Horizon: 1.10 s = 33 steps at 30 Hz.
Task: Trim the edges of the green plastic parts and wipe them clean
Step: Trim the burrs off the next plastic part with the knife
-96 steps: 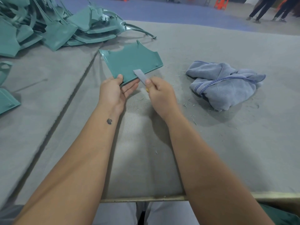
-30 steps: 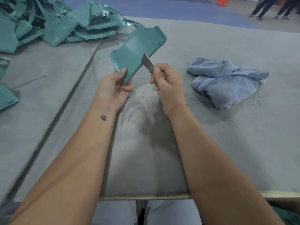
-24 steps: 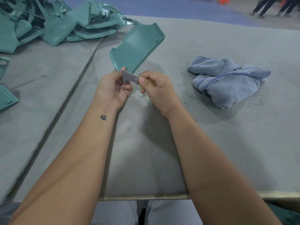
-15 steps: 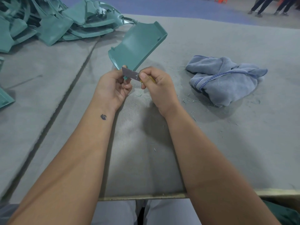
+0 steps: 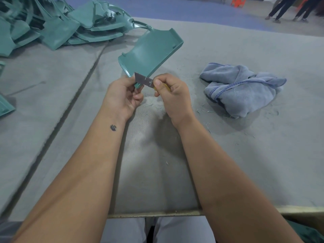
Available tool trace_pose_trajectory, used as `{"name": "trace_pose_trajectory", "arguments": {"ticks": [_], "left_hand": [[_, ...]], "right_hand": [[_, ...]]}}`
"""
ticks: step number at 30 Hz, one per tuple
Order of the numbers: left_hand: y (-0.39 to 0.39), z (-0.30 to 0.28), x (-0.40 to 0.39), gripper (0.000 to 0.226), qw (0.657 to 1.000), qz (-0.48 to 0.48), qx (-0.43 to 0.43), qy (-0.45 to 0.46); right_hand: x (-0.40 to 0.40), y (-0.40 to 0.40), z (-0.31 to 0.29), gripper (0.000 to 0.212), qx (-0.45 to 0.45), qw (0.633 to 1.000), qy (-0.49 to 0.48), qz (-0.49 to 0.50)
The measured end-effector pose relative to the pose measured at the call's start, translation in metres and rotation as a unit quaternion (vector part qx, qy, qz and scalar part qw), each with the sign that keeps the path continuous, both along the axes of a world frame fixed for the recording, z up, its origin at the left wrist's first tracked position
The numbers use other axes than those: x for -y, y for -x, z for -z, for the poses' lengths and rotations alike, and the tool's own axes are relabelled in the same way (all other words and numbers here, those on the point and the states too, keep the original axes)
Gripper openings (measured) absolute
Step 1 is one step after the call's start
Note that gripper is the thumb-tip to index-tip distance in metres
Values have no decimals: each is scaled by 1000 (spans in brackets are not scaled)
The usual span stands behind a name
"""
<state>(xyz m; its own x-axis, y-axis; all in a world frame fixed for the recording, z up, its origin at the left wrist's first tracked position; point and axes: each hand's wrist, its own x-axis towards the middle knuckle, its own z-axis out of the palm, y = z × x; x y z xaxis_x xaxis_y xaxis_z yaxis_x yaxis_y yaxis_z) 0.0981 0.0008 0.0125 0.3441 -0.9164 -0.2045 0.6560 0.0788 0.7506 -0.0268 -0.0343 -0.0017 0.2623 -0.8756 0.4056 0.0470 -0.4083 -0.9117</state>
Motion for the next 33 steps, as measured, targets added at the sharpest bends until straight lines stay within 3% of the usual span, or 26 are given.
{"name": "trace_pose_trajectory", "arguments": {"ticks": [3,5,7,12,15,17,20,25,28,33], "left_hand": [[-5,3,-1,20,999,-14,-32,2],[-6,4,-2,18,999,-21,-33,3],[-5,5,-2,17,999,-25,-33,3],[-6,5,-1,17,999,-25,-28,6],[-5,4,-1,19,999,-24,-25,2],[-4,4,0,21,999,-28,-15,-3],[-3,5,0,23,999,-40,7,-4],[-3,7,1,21,997,-61,35,9],[-3,7,2,21,998,-65,6,19],[-2,7,2,22,998,-50,15,18]], "right_hand": [[6,6,-1,23,129,989,-66,38],[9,8,-1,22,143,986,-76,36],[9,7,0,23,133,988,-70,17],[6,1,3,25,6,999,-14,-42],[9,5,-1,24,119,989,-90,12],[15,11,-4,23,232,958,-164,49],[18,15,-5,21,290,926,-226,85],[16,15,-10,24,254,932,-241,95],[15,17,-9,38,205,948,-219,110],[14,15,-12,21,162,962,-190,105]]}}
